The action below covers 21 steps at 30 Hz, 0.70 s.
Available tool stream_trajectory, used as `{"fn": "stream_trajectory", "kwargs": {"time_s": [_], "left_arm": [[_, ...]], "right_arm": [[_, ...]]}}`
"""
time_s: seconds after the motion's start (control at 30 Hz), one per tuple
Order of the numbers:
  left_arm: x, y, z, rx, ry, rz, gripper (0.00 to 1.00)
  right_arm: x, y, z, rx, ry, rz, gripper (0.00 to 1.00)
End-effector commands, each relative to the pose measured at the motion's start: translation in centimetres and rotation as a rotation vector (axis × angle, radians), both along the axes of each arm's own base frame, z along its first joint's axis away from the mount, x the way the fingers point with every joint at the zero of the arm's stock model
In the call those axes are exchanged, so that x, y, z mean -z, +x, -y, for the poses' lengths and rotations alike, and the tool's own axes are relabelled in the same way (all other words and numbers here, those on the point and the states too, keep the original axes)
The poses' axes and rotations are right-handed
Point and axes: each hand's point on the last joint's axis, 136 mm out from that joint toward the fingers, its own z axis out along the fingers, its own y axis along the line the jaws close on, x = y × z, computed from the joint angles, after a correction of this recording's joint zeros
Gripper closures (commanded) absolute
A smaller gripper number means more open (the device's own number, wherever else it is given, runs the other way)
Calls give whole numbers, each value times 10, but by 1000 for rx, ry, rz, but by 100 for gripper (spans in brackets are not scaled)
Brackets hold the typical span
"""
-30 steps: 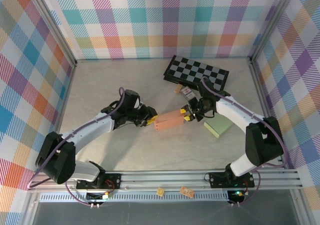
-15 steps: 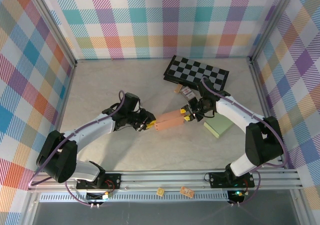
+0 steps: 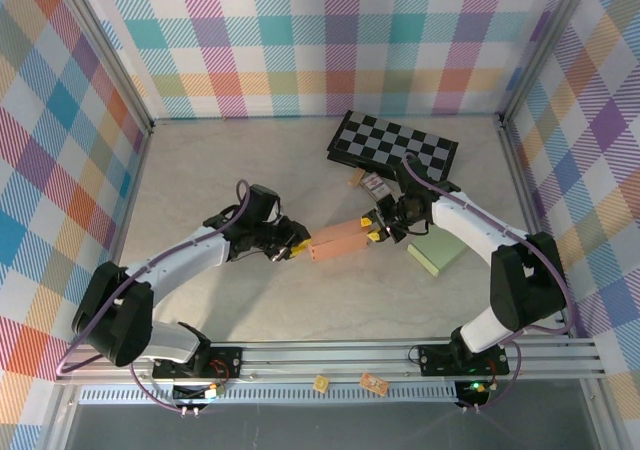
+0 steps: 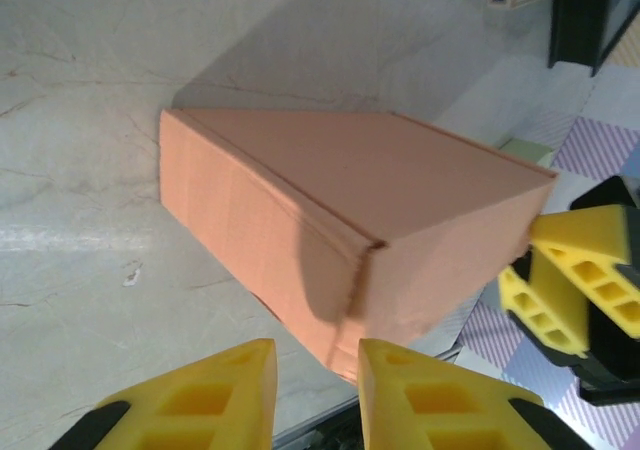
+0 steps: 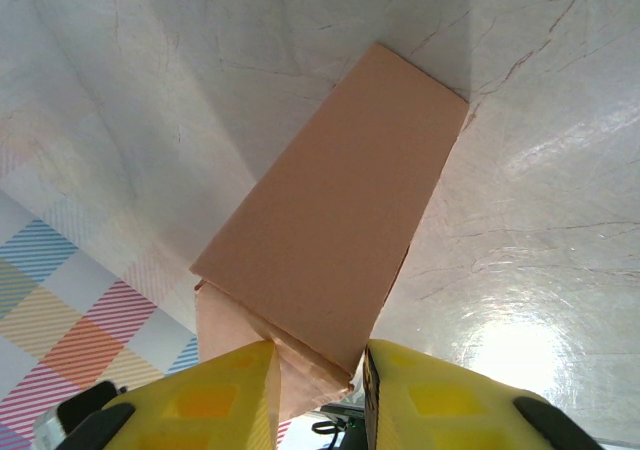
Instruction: Fold the paper box
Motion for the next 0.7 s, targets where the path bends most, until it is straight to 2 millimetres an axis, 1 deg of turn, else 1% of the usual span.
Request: {"fn": "stream_trajectory", "kwargs": {"time_s": [0.0, 0.07, 0.13, 0.3, 0.37, 0.67], "left_arm": [[-22, 8, -1, -19, -33, 39, 70], [-18, 11, 7, -11, -70, 27, 70], [-11, 12, 11, -10, -87, 5, 72], [-3, 12, 13, -3, -83, -13, 75], [1, 11, 14, 7, -83, -27, 77], [13, -1, 5, 21, -36, -48, 81]], "right_arm": [[36, -29, 19, 13, -126, -158, 73], [37, -29, 20, 12, -127, -159, 73], [36, -29, 19, 11, -126, -158, 73], [36, -30, 20, 12, -131, -158, 73], [36, -30, 20, 12, -130, -160, 73], [38, -30, 20, 14, -132, -162, 73]]}}
